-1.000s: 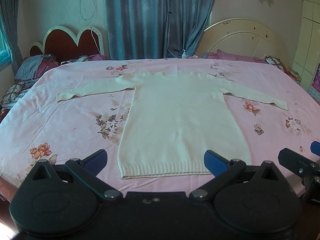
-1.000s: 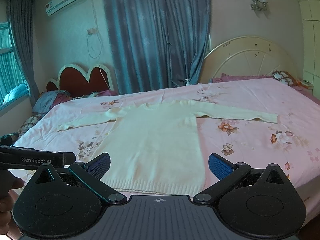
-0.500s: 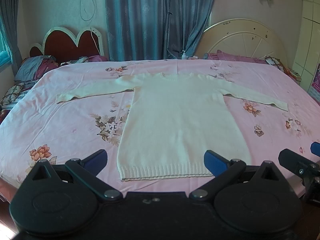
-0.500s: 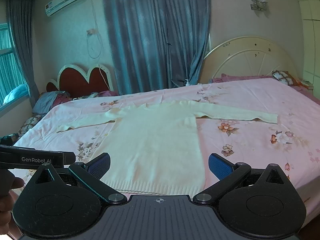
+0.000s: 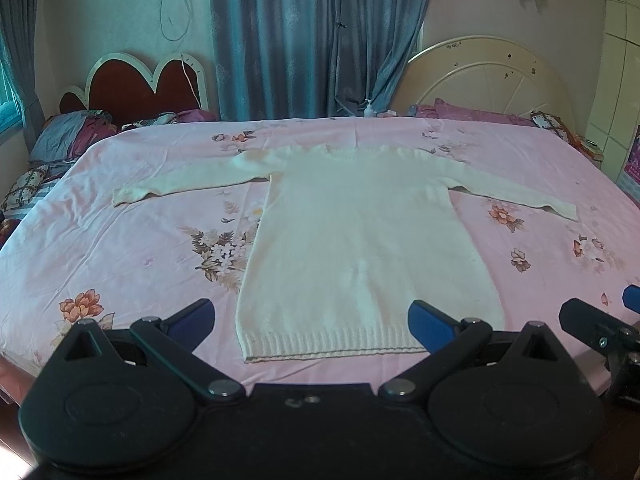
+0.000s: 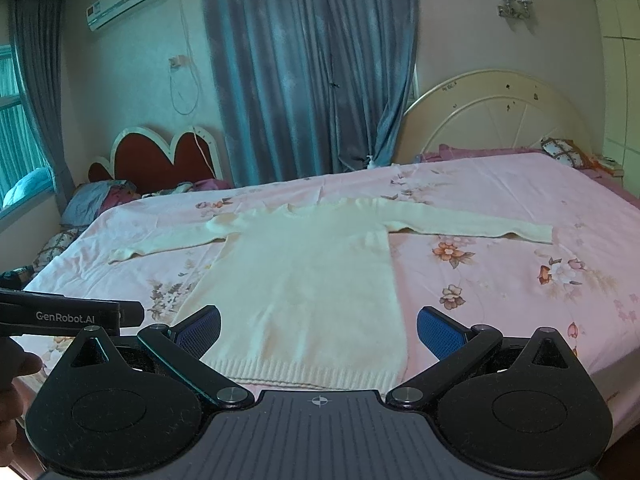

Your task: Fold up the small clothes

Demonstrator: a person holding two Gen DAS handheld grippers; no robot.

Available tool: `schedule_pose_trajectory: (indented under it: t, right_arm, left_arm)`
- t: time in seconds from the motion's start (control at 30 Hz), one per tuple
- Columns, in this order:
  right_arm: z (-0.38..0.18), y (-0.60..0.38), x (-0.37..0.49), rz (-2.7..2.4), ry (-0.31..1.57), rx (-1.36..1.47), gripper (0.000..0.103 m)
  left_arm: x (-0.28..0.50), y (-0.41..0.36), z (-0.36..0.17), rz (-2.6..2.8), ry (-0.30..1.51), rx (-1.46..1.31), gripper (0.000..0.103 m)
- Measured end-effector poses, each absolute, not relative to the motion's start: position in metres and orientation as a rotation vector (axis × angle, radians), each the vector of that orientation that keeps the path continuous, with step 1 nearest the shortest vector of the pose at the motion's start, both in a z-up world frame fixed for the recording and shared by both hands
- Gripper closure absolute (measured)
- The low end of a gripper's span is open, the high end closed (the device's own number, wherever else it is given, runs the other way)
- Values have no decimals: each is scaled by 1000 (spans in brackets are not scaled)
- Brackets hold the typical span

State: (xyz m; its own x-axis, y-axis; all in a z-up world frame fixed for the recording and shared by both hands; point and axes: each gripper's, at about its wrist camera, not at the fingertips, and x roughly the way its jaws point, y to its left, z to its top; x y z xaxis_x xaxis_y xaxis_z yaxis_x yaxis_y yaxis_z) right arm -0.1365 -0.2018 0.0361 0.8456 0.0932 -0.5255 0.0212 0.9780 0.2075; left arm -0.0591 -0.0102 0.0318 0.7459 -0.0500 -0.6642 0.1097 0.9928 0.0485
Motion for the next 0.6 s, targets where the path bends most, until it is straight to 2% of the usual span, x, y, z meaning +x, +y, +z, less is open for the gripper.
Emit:
schedule_pose_trajectory:
  t: [0.6]
  right_arm:
    - [25,-205,-122,9,574,202,0]
  left_arm:
    - [-45,-3,25,-74,735,78,1]
